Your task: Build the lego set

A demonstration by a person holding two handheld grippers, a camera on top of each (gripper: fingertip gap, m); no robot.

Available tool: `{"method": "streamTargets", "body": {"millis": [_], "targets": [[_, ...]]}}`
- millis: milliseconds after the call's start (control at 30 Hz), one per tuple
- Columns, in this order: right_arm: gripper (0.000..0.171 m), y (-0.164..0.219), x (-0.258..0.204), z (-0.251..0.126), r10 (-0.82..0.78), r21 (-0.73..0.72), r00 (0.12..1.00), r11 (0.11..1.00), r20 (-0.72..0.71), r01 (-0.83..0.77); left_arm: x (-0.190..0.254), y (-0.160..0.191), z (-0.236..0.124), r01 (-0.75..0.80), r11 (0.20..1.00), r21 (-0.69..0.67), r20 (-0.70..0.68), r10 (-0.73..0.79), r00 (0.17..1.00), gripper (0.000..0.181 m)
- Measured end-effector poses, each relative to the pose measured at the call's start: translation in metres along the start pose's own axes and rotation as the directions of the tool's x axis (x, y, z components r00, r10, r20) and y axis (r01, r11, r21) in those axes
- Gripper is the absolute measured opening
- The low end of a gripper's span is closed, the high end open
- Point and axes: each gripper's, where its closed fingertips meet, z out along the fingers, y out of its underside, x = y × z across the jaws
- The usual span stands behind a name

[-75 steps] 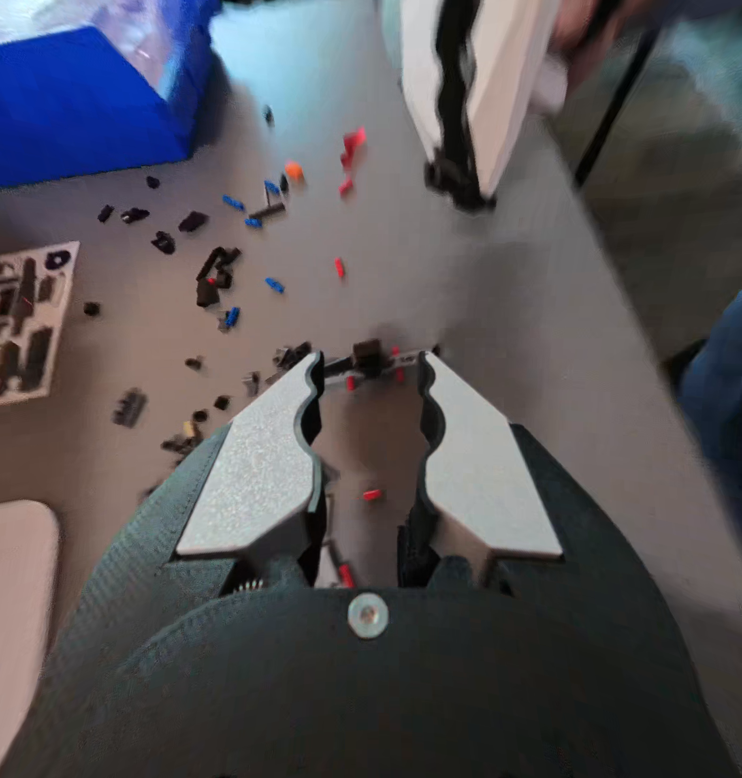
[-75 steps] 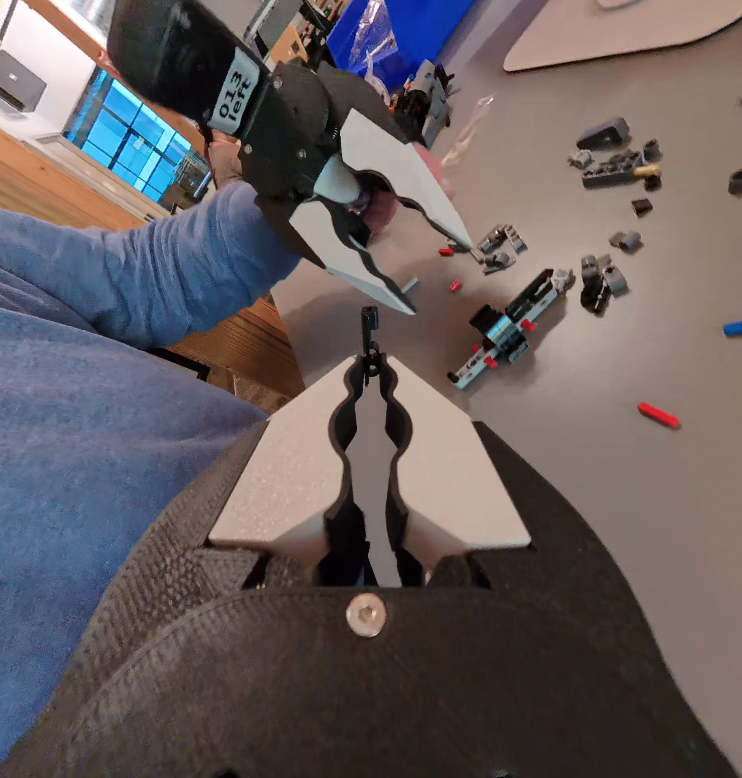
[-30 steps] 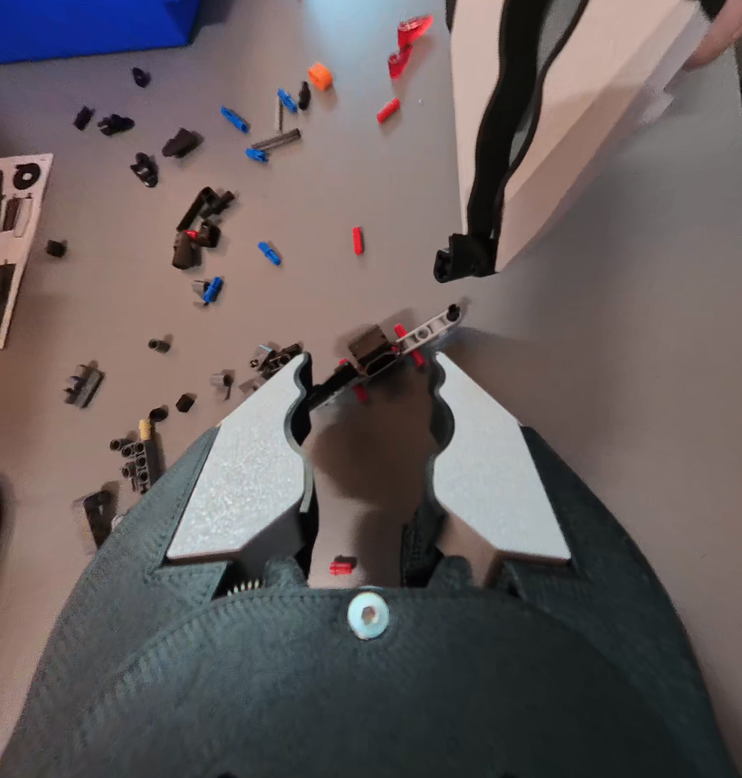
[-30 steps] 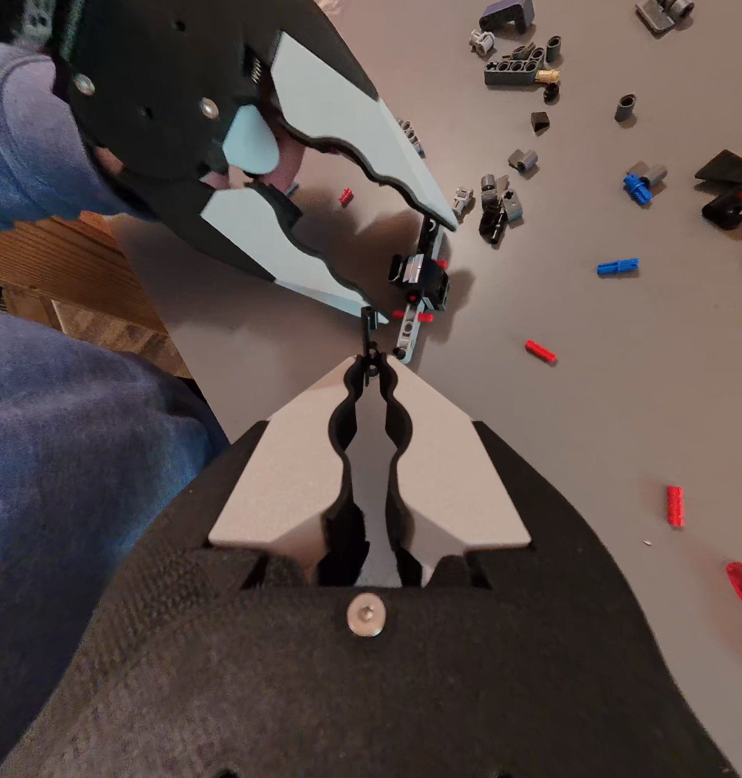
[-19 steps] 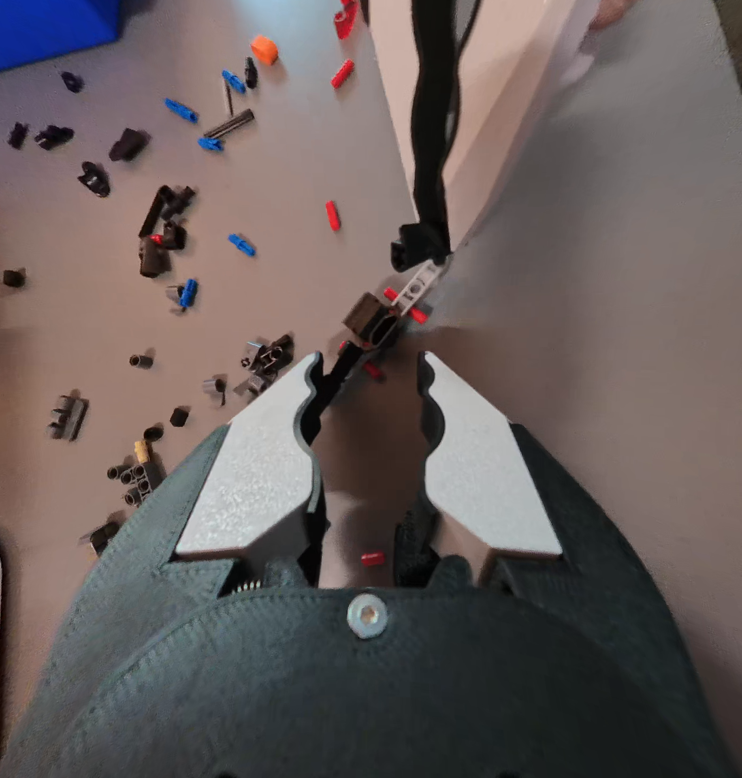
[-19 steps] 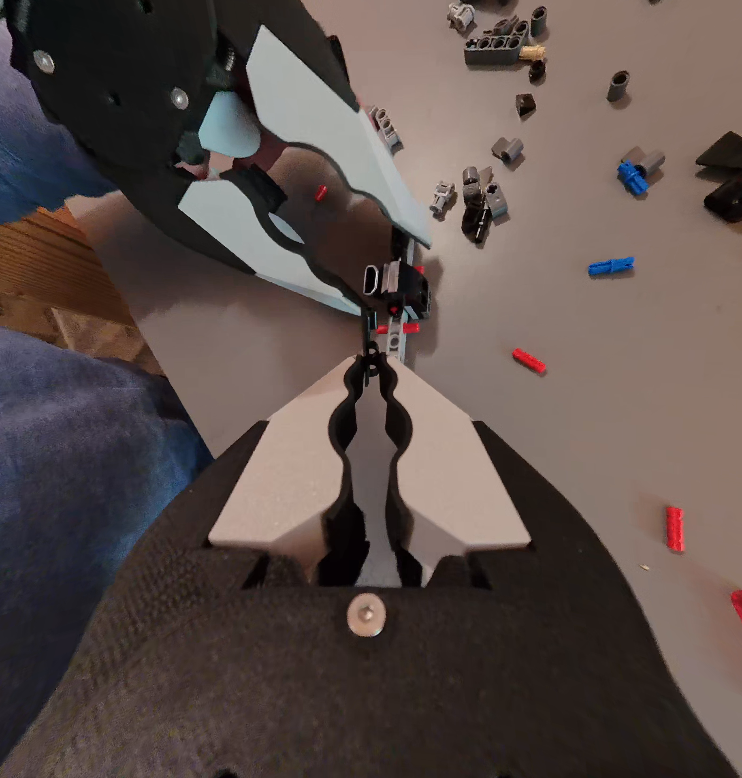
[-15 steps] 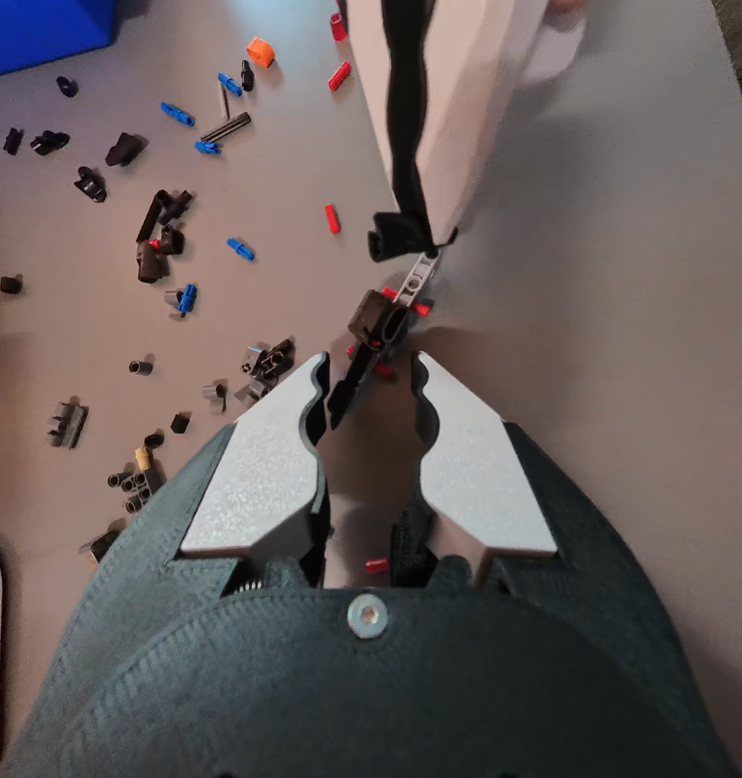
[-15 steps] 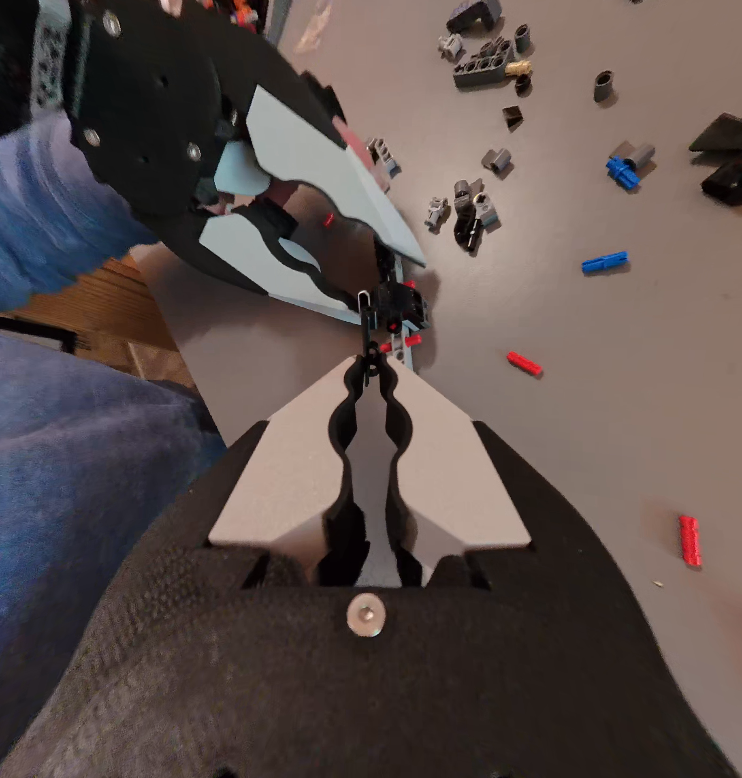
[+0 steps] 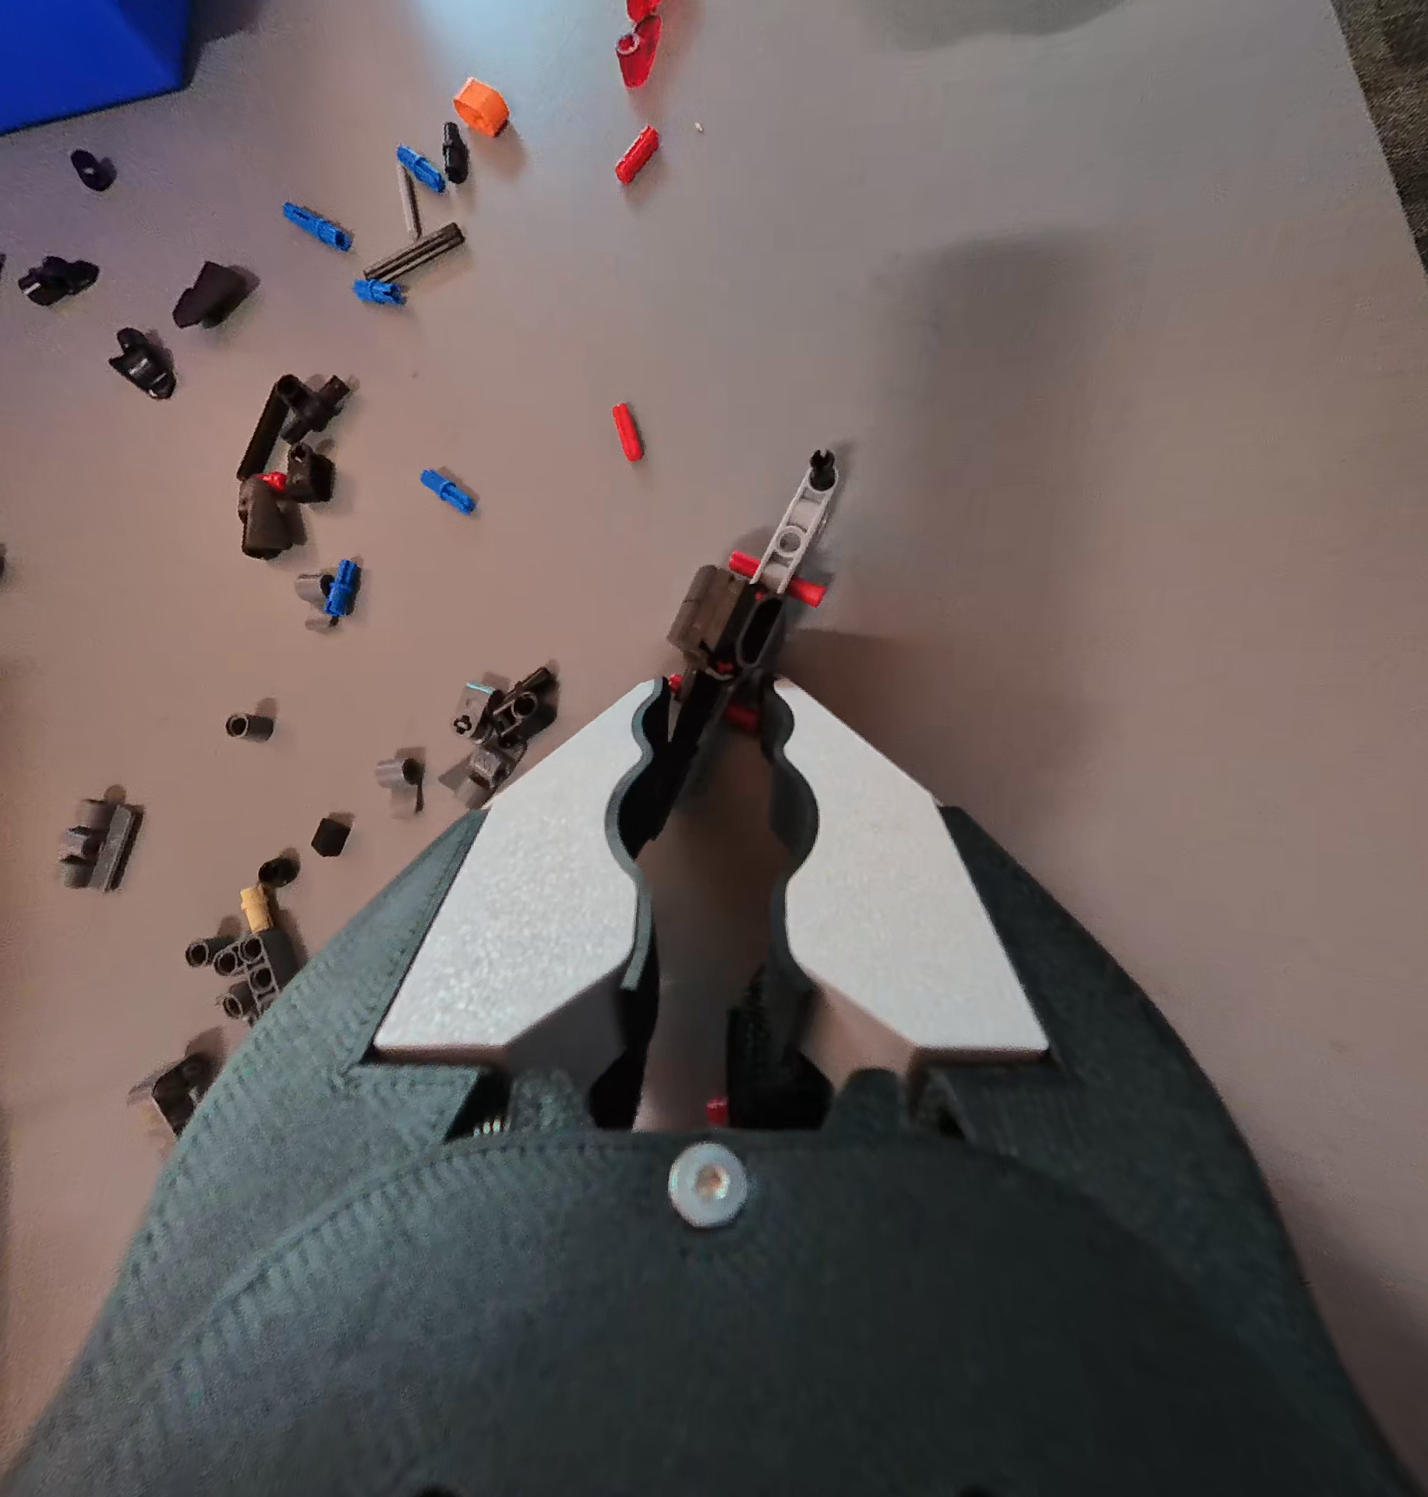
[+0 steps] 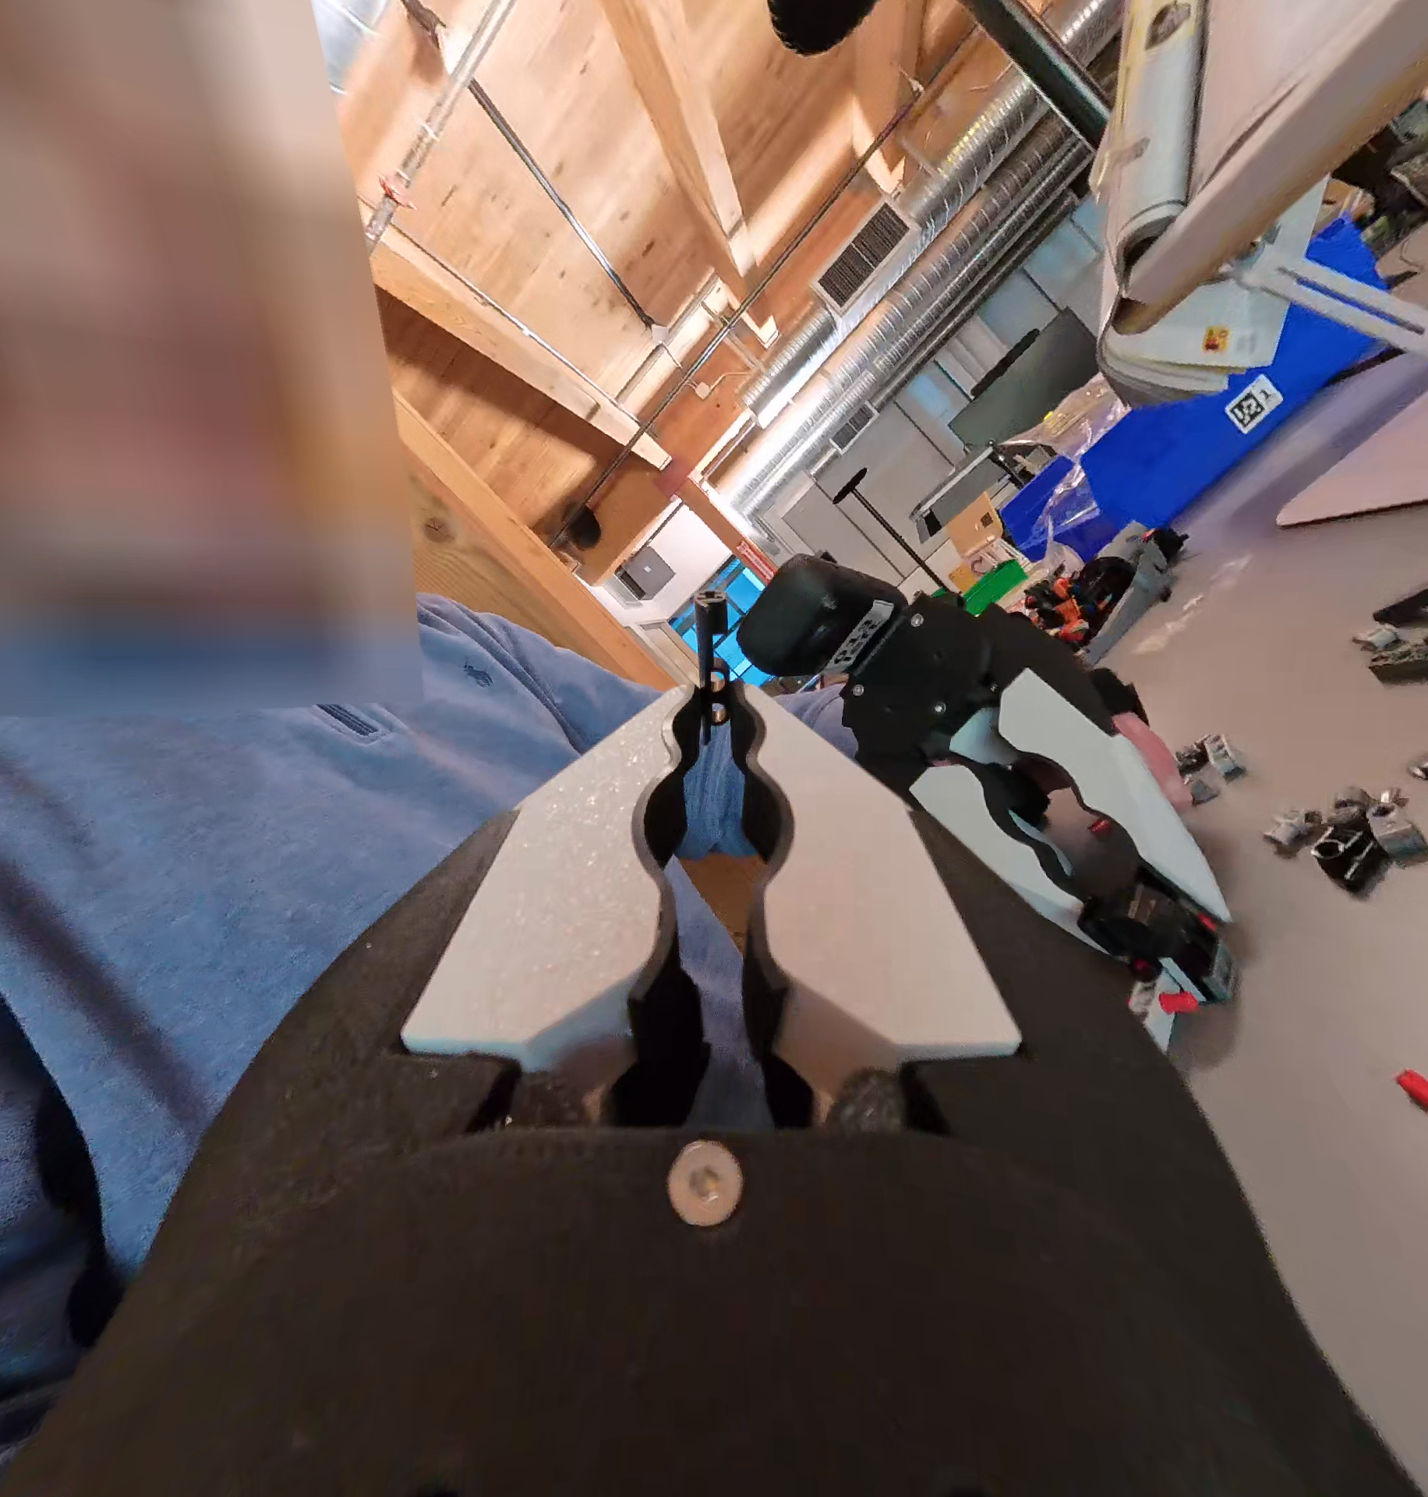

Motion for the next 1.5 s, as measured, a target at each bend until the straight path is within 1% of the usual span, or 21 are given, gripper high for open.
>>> {"method": "streamTargets", "body": {"millis": [100, 167, 200, 233, 300, 367, 433, 500, 600, 667, 700, 833, 867, 933, 1133, 1233, 1400, 1500], "targets": [[0.004, 0.000, -0.001, 0.001, -0.008, -0.015, 1.000, 1.000, -0.013, 0.008, 0.000, -0.001, 0.000, -0.004, 1.000, 0.000, -0.003, 0.004, 1.000, 0.020], [0.004, 0.005, 0.006, -0.001, -0.020, -0.057, 0.996, 0.998, -0.087, 0.015, 0.000, -0.001, 0.000, -0.005, 1.000, 0.001, -0.004, 0.005, 1.000, 0.020], [0.004, 0.007, 0.011, -0.002, -0.038, -0.082, 0.990, 0.996, -0.138, 0.027, 0.000, -0.001, 0.000, -0.005, 1.000, 0.002, -0.003, 0.005, 1.000, 0.020], [0.004, 0.012, 0.020, -0.004, -0.069, -0.132, 0.972, 0.990, -0.222, 0.040, 0.000, -0.001, 0.000, -0.003, 1.000, 0.002, -0.002, 0.003, 1.000, 0.020], [0.004, 0.030, 0.039, -0.009, -0.188, -0.306, 0.906, 0.950, -0.380, 0.068, 0.001, -0.001, 0.000, 0.001, 1.000, 0.003, -0.003, -0.001, 1.000, 0.020], [0.004, 0.049, 0.056, -0.017, -0.331, -0.499, 0.807, 0.865, -0.488, 0.053, 0.002, -0.001, 0.000, 0.007, 1.000, 0.004, -0.004, -0.007, 1.000, 0.017], [0.004, 0.062, 0.069, -0.022, -0.469, -0.642, 0.708, 0.766, -0.528, 0.029, 0.003, -0.001, 0.000, 0.006, 1.000, 0.006, -0.006, -0.006, 1.000, 0.017], [0.004, 0.075, 0.080, -0.027, -0.575, -0.751, 0.626, 0.660, -0.527, -0.026, 0.002, -0.001, 0.000, 0.005, 1.000, 0.008, -0.004, -0.005, 1.000, 0.017], [0.004, 0.086, 0.091, -0.029, -0.692, -0.842, 0.535, 0.534, -0.485, -0.072, 0.003, -0.001, 0.000, 0.006, 1.000, 0.008, -0.005, -0.006, 1.000, 0.017], [0.004, 0.089, 0.097, -0.031, -0.753, -0.881, 0.480, 0.463, -0.450, -0.100, 0.003, -0.001, 0.000, 0.002, 1.000, 0.005, -0.004, -0.002, 1.000, 0.017], [0.004, 0.090, 0.100, -0.032, -0.770, -0.889, 0.460, 0.443, -0.443, -0.114, 0.003, -0.001, 0.001, -0.001, 1.000, 0.003, -0.002, 0.001, 1.000, 0.017], [0.004, 0.092, 0.108, -0.035, -0.812, -0.907, 0.408, 0.400, -0.416, -0.130, 0.003, -0.001, 0.001, -0.014, 1.000, -0.002, 0.004, 0.014, 1.000, 0.018], [0.004, 0.094, 0.109, -0.034, -0.809, -0.907, 0.415, 0.399, -0.416, -0.131, 0.003, -0.002, 0.001, -0.016, 1.000, -0.003, 0.005, 0.016, 1.000, 0.017], [0.004, 0.092, 0.110, -0.035, -0.813, -0.905, 0.400, 0.402, -0.422, -0.139, 0.002, -0.002, 0.001, -0.018, 1.000, -0.008, 0.008, 0.018, 1.000, 0.018], [0.004, 0.094, 0.111, -0.034, -0.835, -0.922, 0.392, 0.364, -0.387, -0.134, 0.002, -0.002, 0.001, -0.032, 0.999, -0.005, 0.008, 0.032, 0.999, 0.018], [0.004, 0.100, 0.115, -0.036, -0.831, -0.924, 0.404, 0.354, -0.381, -0.143, 0.004, -0.004, 0.002, -0.030, 0.999, 0.010, -0.001, 0.030, 1.000, 0.018], [0.004, 0.097, 0.114, -0.032, -0.815, -0.910, 0.411, 0.401, -0.409, -0.110, 0.003, -0.003, 0.002, -0.037, 0.999, 0.005, 0.011, 0.037, 0.999, 0.017], [0.004, 0.095, 0.110, -0.031, -0.814, -0.910, 0.413, 0.400, -0.408, -0.110, 0.003, -0.003, 0.002, -0.036, 0.999, 0.002, 0.008, 0.036, 0.999, 0.017]]}}
